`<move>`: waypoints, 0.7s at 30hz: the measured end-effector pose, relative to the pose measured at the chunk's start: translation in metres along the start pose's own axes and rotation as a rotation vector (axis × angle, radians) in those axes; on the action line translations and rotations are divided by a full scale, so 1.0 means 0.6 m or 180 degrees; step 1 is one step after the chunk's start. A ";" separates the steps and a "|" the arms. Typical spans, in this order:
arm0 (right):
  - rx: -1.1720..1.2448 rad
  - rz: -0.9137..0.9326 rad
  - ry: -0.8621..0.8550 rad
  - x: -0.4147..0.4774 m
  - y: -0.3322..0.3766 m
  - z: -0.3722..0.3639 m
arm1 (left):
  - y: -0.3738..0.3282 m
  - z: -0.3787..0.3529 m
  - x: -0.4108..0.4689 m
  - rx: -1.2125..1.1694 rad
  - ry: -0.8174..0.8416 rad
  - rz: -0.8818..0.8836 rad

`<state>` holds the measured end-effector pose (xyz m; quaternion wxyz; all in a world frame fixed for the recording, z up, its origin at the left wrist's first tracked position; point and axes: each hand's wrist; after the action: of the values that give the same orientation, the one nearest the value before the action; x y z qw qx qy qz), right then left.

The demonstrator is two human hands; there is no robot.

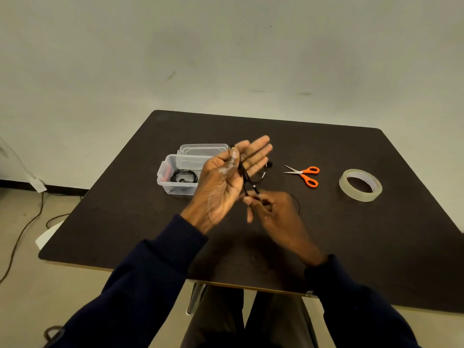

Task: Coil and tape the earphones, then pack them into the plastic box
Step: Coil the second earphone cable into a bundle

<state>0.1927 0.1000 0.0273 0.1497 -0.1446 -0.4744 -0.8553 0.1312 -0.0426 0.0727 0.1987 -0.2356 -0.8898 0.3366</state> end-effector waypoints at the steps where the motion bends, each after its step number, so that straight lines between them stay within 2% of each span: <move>1: -0.0063 0.0097 0.0105 -0.004 0.005 0.000 | -0.003 0.006 0.005 0.0238 -0.0123 -0.0158; 4: -0.0356 0.0372 0.0381 -0.016 0.017 0.013 | -0.005 0.017 0.012 0.1122 -0.0446 -0.0457; 7: -0.0893 0.0561 0.0515 -0.015 0.027 0.039 | 0.011 0.025 0.005 0.2444 -0.0564 -0.0559; 9: -0.1382 0.0735 0.0452 -0.007 0.032 0.057 | 0.027 0.029 -0.004 0.3041 -0.0548 -0.0365; 11: -0.1854 0.0980 0.0363 0.005 0.037 0.076 | 0.037 0.029 -0.017 0.3258 -0.0482 -0.0023; 13: -0.2253 0.1300 0.0301 0.018 0.042 0.095 | 0.045 0.025 -0.028 0.3264 -0.0370 0.0327; 15: -0.2315 0.1504 0.0229 0.027 0.043 0.113 | 0.050 0.016 -0.042 0.3019 -0.0282 0.0627; 19: -0.1470 0.1444 0.0079 0.046 0.030 0.136 | 0.041 -0.003 -0.062 0.1846 -0.0151 0.1170; 21: -0.1090 0.1341 -0.0093 0.056 0.016 0.131 | 0.032 -0.011 -0.065 0.1147 -0.0035 0.1198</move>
<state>0.1742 0.1583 0.0877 0.2909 -0.2757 -0.2845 -0.8709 0.1717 -0.0481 0.0563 0.1665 -0.3560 -0.7571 0.5219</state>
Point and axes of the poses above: each hand's wrist, its own x-axis towards the middle knuckle, its own z-axis out of the back of the hand, y = z × x, and after that the axes turned 4 degrees about z, right-handed
